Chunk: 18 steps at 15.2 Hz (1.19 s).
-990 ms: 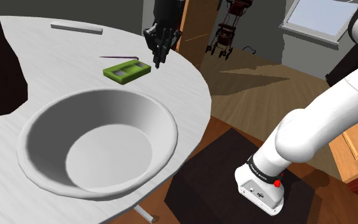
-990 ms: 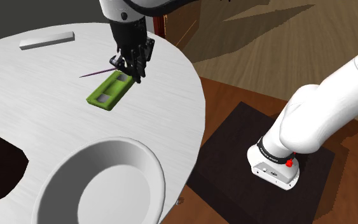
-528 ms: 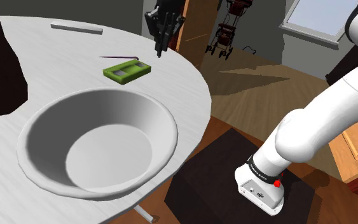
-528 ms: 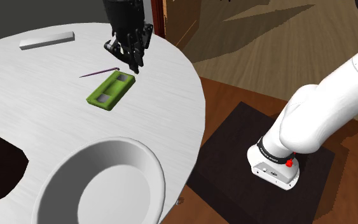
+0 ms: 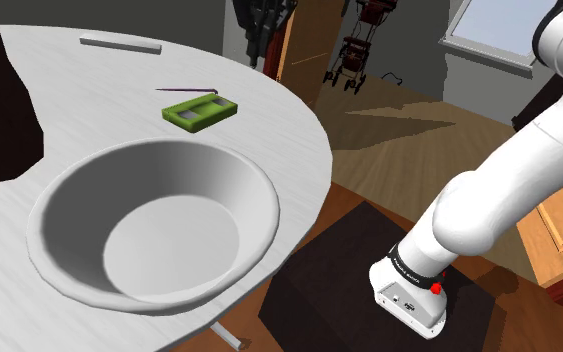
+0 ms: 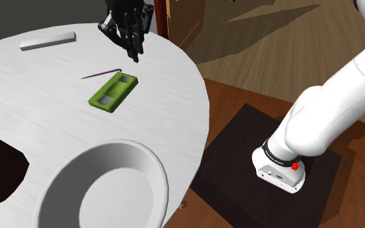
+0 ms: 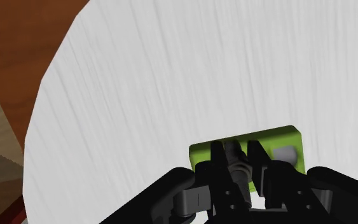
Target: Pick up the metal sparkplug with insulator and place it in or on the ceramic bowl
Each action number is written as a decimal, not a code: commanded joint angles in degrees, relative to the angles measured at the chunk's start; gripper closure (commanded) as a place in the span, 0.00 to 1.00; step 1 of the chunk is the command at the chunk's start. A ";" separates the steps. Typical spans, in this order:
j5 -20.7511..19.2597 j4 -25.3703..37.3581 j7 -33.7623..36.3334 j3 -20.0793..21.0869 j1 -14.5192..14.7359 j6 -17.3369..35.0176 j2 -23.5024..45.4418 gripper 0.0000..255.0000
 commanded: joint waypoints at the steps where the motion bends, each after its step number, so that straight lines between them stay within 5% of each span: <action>1: -0.35 2.41 0.18 0.13 -0.01 -1.65 0.86 1.00; 4: -0.72 5.06 0.45 0.31 0.03 -3.47 1.76 1.00; 18: -2.74 9.58 22.03 13.19 8.95 -4.78 5.66 1.00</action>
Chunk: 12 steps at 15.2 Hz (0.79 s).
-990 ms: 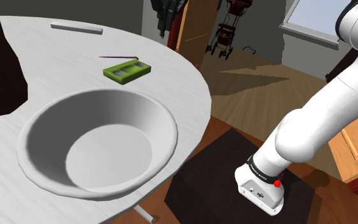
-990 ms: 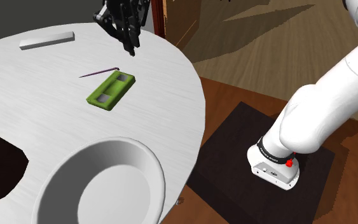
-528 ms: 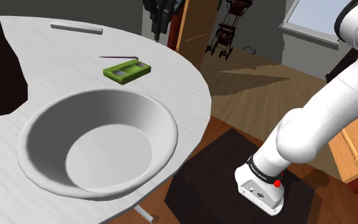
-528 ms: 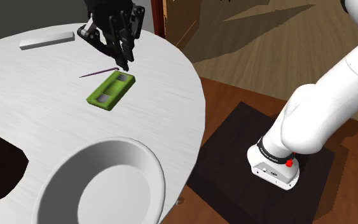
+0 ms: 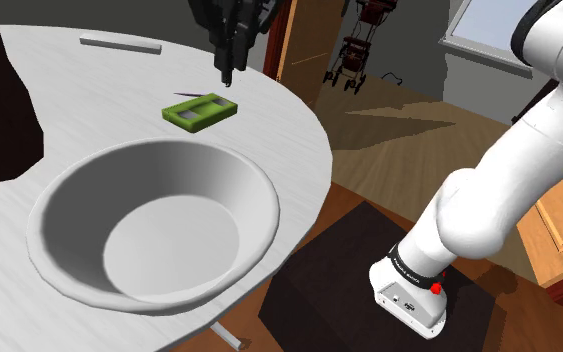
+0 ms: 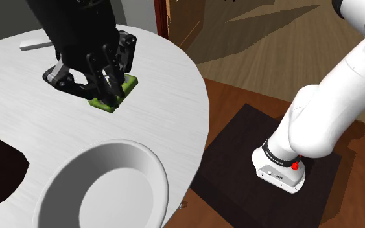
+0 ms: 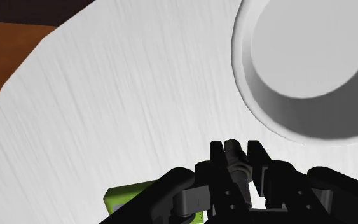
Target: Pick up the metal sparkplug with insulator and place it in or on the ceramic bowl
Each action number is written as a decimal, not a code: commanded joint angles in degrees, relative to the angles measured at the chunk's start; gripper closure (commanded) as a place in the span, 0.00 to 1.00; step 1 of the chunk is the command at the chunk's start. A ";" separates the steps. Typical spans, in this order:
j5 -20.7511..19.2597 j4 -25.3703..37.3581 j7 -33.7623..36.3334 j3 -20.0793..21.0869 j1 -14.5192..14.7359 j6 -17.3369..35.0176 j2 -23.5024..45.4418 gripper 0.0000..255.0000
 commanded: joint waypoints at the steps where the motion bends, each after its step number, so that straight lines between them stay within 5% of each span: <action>1: -1.46 2.22 4.14 2.48 1.75 -0.43 2.34 1.00; 6: -6.43 8.48 13.82 7.77 7.30 -2.18 9.04 1.00; 9: -11.96 15.05 21.06 10.86 13.51 -4.54 15.78 1.00; 12: -10.07 10.23 20.27 10.25 12.12 -1.22 13.55 1.00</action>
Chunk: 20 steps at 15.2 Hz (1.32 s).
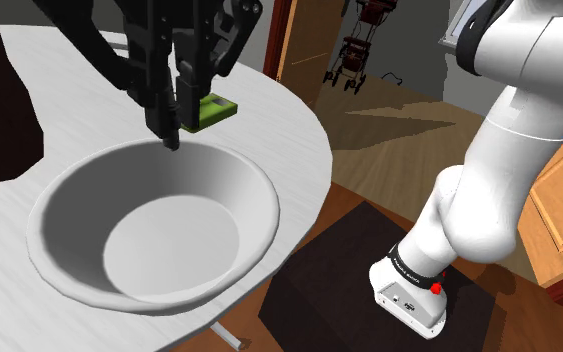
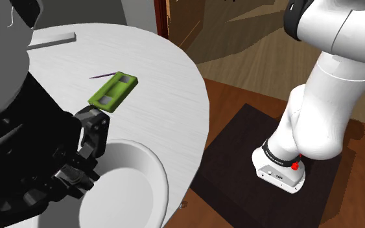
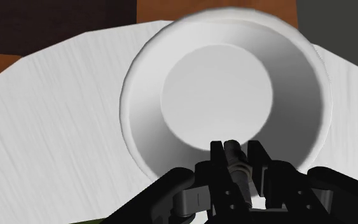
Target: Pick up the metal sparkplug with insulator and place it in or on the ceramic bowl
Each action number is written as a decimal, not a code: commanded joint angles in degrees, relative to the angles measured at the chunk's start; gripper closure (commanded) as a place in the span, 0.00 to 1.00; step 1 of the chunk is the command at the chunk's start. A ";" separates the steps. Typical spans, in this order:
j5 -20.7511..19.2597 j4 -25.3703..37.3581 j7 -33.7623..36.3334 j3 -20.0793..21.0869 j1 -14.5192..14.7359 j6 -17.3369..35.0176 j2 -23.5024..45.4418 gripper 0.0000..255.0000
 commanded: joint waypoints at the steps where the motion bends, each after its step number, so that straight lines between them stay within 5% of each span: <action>1: 1.02 -2.96 -0.26 -0.11 -0.85 2.11 -1.27 1.00; 10: 4.43 -14.48 -1.90 -0.89 -3.39 10.69 -5.66 1.00; 18: 4.43 -14.48 -1.90 -0.90 -3.38 10.69 -5.66 1.00; 19: 4.43 -14.48 -1.90 -0.90 -3.38 10.69 -5.66 0.00; 20: 4.43 -14.48 -1.90 -0.90 -3.38 10.69 -5.66 0.00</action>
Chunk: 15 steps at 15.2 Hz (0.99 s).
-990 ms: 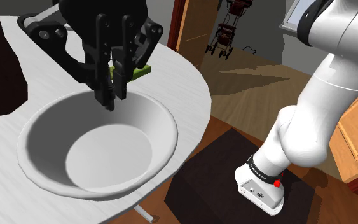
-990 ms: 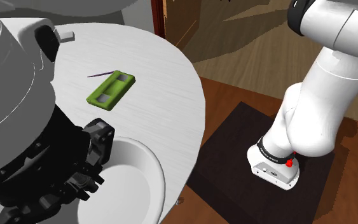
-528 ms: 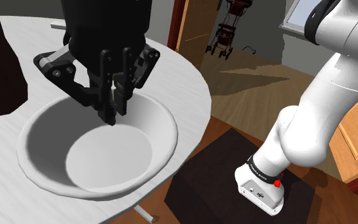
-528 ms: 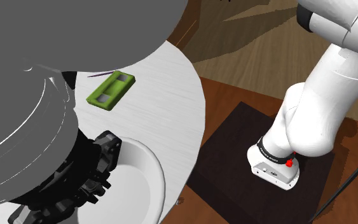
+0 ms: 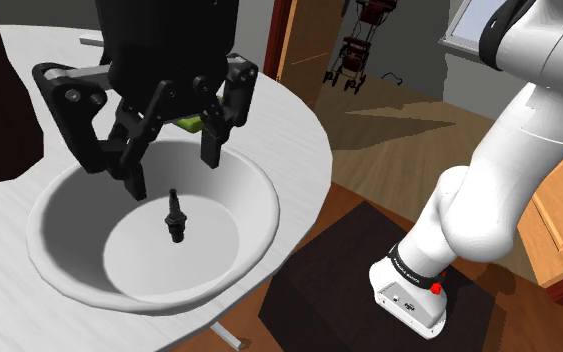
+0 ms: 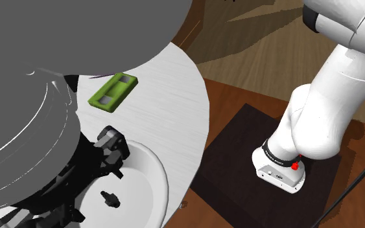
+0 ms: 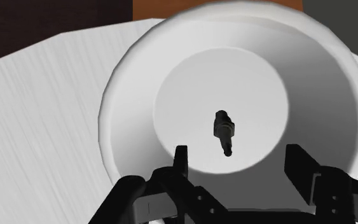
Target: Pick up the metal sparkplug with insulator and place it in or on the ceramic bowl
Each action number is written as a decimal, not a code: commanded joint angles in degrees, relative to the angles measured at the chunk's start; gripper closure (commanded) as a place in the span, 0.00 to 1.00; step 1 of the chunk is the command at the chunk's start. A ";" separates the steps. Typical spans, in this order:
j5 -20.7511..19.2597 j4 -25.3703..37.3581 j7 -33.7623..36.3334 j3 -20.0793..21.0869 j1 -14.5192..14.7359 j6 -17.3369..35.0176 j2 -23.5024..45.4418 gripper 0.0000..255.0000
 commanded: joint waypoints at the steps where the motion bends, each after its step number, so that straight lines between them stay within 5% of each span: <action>1: 0.00 0.00 0.00 0.00 0.00 0.00 0.00 0.00; 4: 0.00 0.00 0.00 0.00 0.00 0.00 0.00 0.00; 8: -3.37 11.69 1.83 1.00 2.53 -8.85 4.28 0.00; 15: -3.36 11.69 1.83 0.98 2.54 -8.85 4.28 0.00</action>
